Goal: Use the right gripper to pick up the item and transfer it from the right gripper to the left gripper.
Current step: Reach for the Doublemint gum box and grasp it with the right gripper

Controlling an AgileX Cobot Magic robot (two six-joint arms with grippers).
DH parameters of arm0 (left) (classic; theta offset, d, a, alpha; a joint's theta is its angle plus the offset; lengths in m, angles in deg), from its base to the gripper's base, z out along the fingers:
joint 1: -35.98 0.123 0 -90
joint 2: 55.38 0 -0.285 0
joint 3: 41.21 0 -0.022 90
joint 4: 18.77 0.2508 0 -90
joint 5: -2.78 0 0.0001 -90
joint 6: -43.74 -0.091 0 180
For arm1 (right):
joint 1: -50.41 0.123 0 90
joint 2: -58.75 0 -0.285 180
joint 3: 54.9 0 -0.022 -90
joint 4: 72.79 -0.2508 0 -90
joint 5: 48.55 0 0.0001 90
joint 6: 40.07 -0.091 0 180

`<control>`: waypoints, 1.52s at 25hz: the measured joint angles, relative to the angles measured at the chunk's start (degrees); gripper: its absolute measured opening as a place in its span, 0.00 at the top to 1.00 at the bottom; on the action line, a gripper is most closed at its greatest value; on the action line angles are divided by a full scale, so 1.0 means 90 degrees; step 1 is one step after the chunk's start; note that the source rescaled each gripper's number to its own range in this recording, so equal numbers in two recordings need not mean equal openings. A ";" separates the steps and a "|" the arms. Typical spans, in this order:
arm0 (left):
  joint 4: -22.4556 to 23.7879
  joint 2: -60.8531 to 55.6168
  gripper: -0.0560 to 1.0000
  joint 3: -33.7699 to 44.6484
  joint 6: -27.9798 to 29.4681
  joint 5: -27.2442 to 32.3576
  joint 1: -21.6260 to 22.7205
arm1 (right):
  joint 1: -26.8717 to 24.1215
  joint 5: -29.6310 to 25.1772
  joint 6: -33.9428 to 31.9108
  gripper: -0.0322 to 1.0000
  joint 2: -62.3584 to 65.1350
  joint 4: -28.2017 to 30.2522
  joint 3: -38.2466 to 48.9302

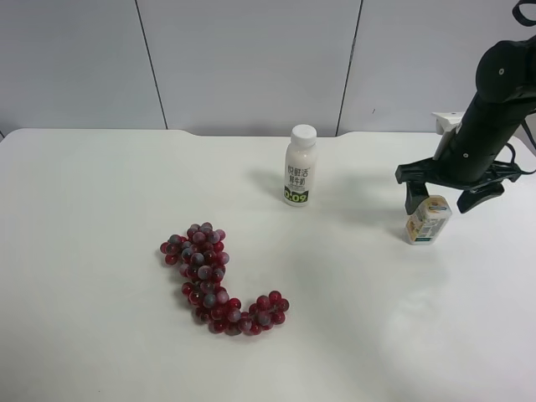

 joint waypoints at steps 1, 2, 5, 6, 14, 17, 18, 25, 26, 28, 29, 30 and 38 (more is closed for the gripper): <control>0.0000 0.0000 0.00 0.0000 0.0000 0.0000 0.0000 | 0.0000 0.0000 0.0000 0.51 0.0000 0.0000 0.0000; 0.0000 0.0000 0.00 0.0000 0.0005 0.0000 0.0000 | 0.0000 0.0000 0.0000 0.55 0.0000 0.0000 0.0000; 0.0000 0.0000 0.00 0.0000 0.0005 0.0000 0.0000 | 0.0000 0.0000 0.0000 0.61 0.0000 -0.0050 0.0000; 0.0000 0.0000 0.00 0.0000 0.0005 0.0000 0.0000 | 0.0000 0.0002 0.0000 0.62 0.0000 -0.0050 0.0000; 0.0000 0.0000 0.00 0.0000 0.0005 0.0000 0.0000 | 0.0000 0.0192 -0.0014 0.63 0.0000 -0.0050 0.0000; 0.0000 0.0000 0.00 0.0000 0.0005 0.0000 0.0000 | 0.0000 0.0192 -0.0021 0.63 0.0000 -0.0050 0.0000; 0.0000 0.0000 0.00 0.0000 0.0005 0.0000 0.0000 | 0.0000 0.0196 -0.0021 0.63 0.0000 -0.0050 0.0000; 0.0000 0.0000 0.00 0.0000 0.0005 0.0000 0.0000 | 0.0000 0.0288 -0.0021 0.63 0.0000 -0.0092 0.0000; 0.0000 0.0000 0.00 0.0000 0.0005 0.0000 0.0000 | 0.0000 0.0297 -0.0021 0.63 0.0000 -0.0158 0.0000; 0.0000 0.0000 0.00 0.0000 0.0005 0.0000 0.0000 | 0.0000 0.0311 -0.0021 0.63 0.0000 -0.0250 0.0000; 0.0000 0.0000 0.00 0.0000 0.0005 0.0000 0.0000 | 0.0000 0.0312 -0.0021 0.63 0.0000 -0.0295 0.0000; 0.0000 0.0000 0.00 0.0000 0.0005 0.0000 0.0000 | 0.0000 0.0318 -0.0021 0.63 -0.0005 -0.0337 0.0000; 0.0000 0.0000 0.00 0.0000 0.0005 0.0000 0.0000 | 0.0000 0.0208 -0.0021 0.63 -0.0359 -0.0411 0.0000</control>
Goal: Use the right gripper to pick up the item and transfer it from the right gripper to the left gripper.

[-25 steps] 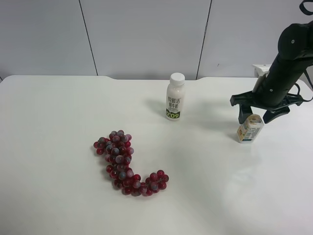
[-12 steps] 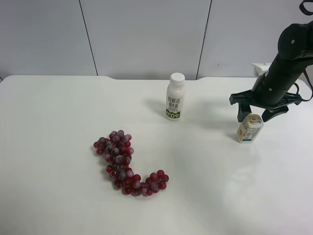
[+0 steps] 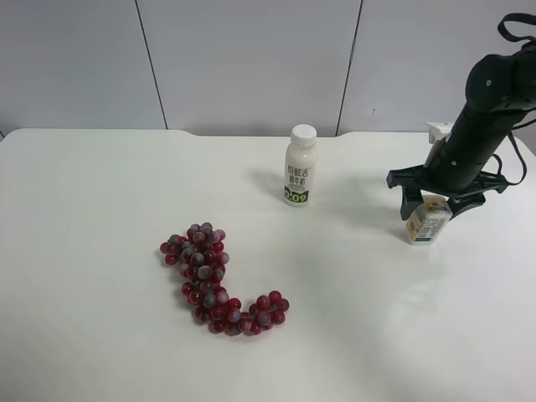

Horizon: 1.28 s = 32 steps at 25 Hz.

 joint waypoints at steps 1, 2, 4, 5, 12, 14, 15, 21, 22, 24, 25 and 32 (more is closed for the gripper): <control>0.0000 0.0000 0.00 0.0000 0.0000 0.0000 0.0000 | 0.0000 0.0000 0.0000 0.63 -0.0002 0.0000 0.0000; 0.0000 0.0000 0.00 0.0000 0.0000 0.0000 0.0000 | 0.0000 0.0000 0.0000 0.63 -0.0002 0.0000 0.0000; 0.0000 0.0000 0.00 0.0000 0.0000 0.0000 0.0000 | 0.0000 -0.0003 0.0000 0.64 -0.0002 0.0000 0.0000; 0.0000 0.0000 0.00 0.0000 0.0000 0.0000 0.0000 | 0.0000 -0.0008 0.0000 0.68 -0.0002 0.0000 0.0000; 0.0000 0.0000 0.00 0.0000 0.0000 0.0000 0.0000 | 0.0000 -0.0004 0.0000 0.96 -0.0002 0.0000 0.0000; 0.0000 0.0000 0.00 0.0000 0.0000 0.0000 0.0000 | 0.0000 -0.0002 0.0000 0.96 -0.0002 0.0000 0.0000; 0.0000 0.0000 0.00 0.0000 0.0000 0.0000 0.0000 | 0.0000 -0.0002 0.0000 0.96 -0.0002 0.0000 0.0000; 0.0000 0.0000 0.00 0.0000 0.0000 0.0000 0.0000 | 0.0000 -0.0365 0.0152 0.96 0.0284 0.0000 0.0000; 0.0000 0.0000 0.00 0.0000 0.0000 0.0000 0.0000 | 0.0000 -0.0465 0.0211 0.96 0.0415 0.0000 0.0000; 0.0000 0.0000 0.00 0.0000 0.0000 0.0000 0.0000 | 0.0000 -0.0652 0.0298 0.96 0.0673 0.0000 0.0000; 0.0000 0.0000 0.00 0.0000 0.0000 0.0000 0.0000 | 0.0000 -0.0747 0.0318 0.96 0.0816 0.0000 0.0000; 0.0000 0.0000 0.00 0.0000 0.0000 0.0000 0.0000 | 0.0204 -0.1305 0.0539 0.96 0.1744 -0.0445 0.0000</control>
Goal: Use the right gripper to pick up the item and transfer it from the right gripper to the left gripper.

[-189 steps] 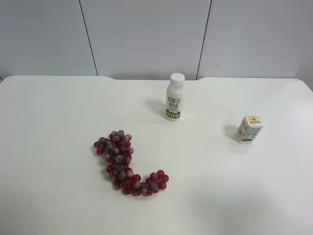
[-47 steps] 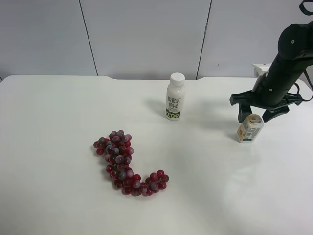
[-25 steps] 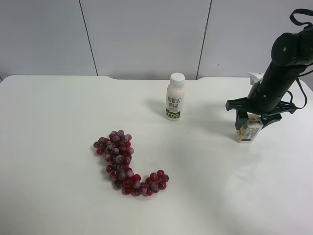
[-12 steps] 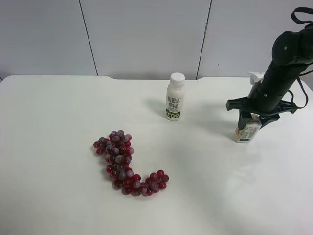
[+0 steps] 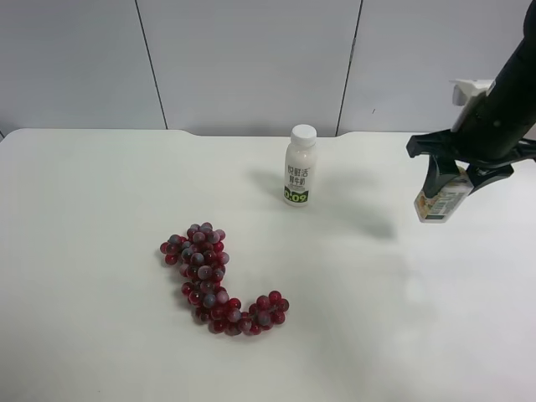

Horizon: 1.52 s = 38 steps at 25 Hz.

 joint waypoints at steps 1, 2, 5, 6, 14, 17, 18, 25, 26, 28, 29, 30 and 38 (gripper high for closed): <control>0.0000 0.0000 0.00 0.0000 0.0000 0.0000 0.0000 | 0.0102 -0.0029 0.0094 0.96 0.0147 -0.0096 0.0000; 0.0000 0.0000 0.00 0.0000 0.0000 0.0000 0.0000 | 0.0198 -0.0040 0.0204 0.96 0.0284 -0.0206 0.0000; 0.0000 0.0062 0.00 0.0000 0.0000 0.0000 0.0000 | 0.0609 -0.0046 0.0488 0.96 0.0570 -0.0489 -0.0007; 0.0000 0.0127 0.00 0.0000 -0.0018 0.0000 0.0000 | 0.0771 -0.0046 0.0571 0.96 0.0628 -0.0588 -0.0007; -0.0514 0.0875 0.00 0.0000 -0.0612 0.0000 -0.0126 | 0.1782 -0.0009 0.1403 0.96 0.0657 -0.1826 -0.0211; -0.0907 0.1093 0.00 -0.0019 -0.0909 -0.0006 -0.0440 | 0.2013 0.0043 0.1623 0.96 0.0657 -0.2215 -0.0387; -0.1036 0.1166 0.01 -0.0047 -0.1024 -0.0007 -0.0567 | 0.2088 0.0088 0.1667 0.96 0.0657 -0.2350 -0.0434; -0.1390 0.1796 0.08 -0.0406 -0.1758 -0.0107 -0.1572 | 0.2569 0.0315 0.2239 0.96 0.0630 -0.3432 -0.0498; -0.1390 0.1890 0.08 -0.0458 -0.1830 -0.0138 -0.1743 | 0.2640 0.0315 0.2275 0.96 0.0615 -0.3531 -0.0498; -0.1394 0.2132 0.08 -0.0552 -0.1951 -0.0192 -0.2057 | 0.2769 0.0339 0.2332 0.96 0.0578 -0.3665 -0.0498; -0.1394 0.2256 0.08 -0.0604 -0.2016 -0.0212 -0.2227 | 0.2831 0.0375 0.2344 0.96 0.0573 -0.3727 -0.0498; -0.1386 0.2363 0.08 -0.0651 -0.2089 -0.0277 -0.2370 | 0.2877 0.0414 0.2350 0.96 0.0558 -0.3781 -0.0498; -0.1028 0.3506 0.08 -0.0756 -0.2442 -0.0922 -0.3616 | 0.3200 0.0438 0.2391 0.96 0.0482 -0.4231 -0.0498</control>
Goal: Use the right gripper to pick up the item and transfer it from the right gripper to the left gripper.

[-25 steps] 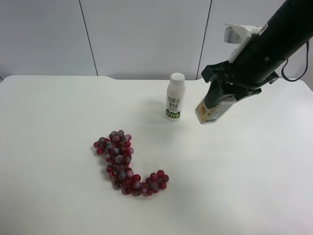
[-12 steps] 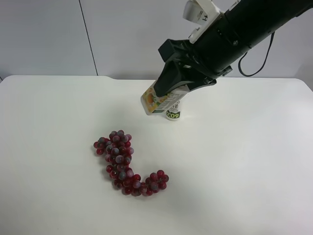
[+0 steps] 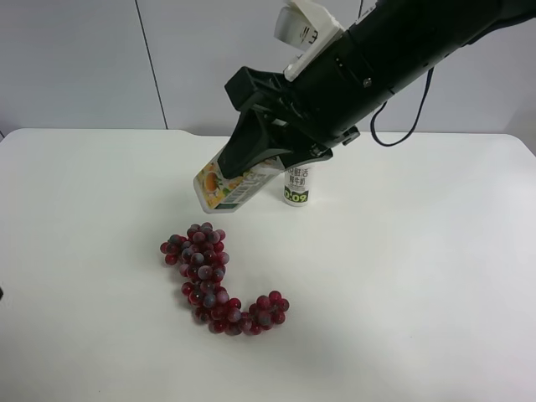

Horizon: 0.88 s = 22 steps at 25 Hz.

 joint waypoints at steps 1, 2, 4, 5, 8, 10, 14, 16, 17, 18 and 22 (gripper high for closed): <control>0.0027 0.0177 0.08 0.0000 0.0000 -0.0082 -0.0133 | 0.0037 0.0006 0.0000 0.96 0.0000 -0.0034 0.0000; 0.0057 0.0346 0.08 0.0000 0.0000 -0.0186 -0.0266 | 0.0082 0.0012 0.0000 0.96 0.0000 -0.0060 0.0000; 0.0072 0.0635 0.08 0.0000 -0.0022 -0.0423 -0.0499 | 0.0167 0.0032 0.0002 0.96 0.0000 -0.0063 0.0000; 0.0085 0.0786 0.08 0.0000 -0.0039 -0.0556 -0.0613 | 0.0213 0.0054 0.0002 0.96 0.0000 -0.0081 0.0000; 0.0093 0.1202 0.08 0.0000 -0.0100 -0.0837 -0.0852 | 0.0346 0.0201 0.0002 0.96 -0.0001 -0.0240 0.0000; 0.0093 0.1445 0.08 0.0000 -0.0113 -0.0985 -0.0951 | 0.0432 0.0326 0.0002 0.96 -0.0007 -0.0344 0.0000; 0.0093 0.1796 0.08 -0.0008 -0.0139 -0.1309 -0.1139 | 0.0643 0.0532 0.0007 0.96 -0.0096 -0.0614 0.0000; 0.0093 0.1926 0.08 -0.0095 -0.0185 -0.1365 -0.1182 | 0.0738 0.0552 0.0015 0.96 -0.0195 -0.0746 0.0000; 0.0093 0.1984 0.08 -0.0159 -0.0213 -0.1387 -0.1182 | 0.0761 0.0560 0.0022 0.96 -0.0245 -0.0803 0.0000; 0.0093 0.2046 0.08 -0.0233 -0.0228 -0.1402 -0.1182 | 0.0784 0.0560 0.0046 0.96 -0.0292 -0.0900 0.0000; 0.0093 0.2251 0.08 -0.0498 -0.0273 -0.1523 -0.1182 | 0.0792 0.0673 0.0342 0.96 -0.0359 -0.1283 0.0000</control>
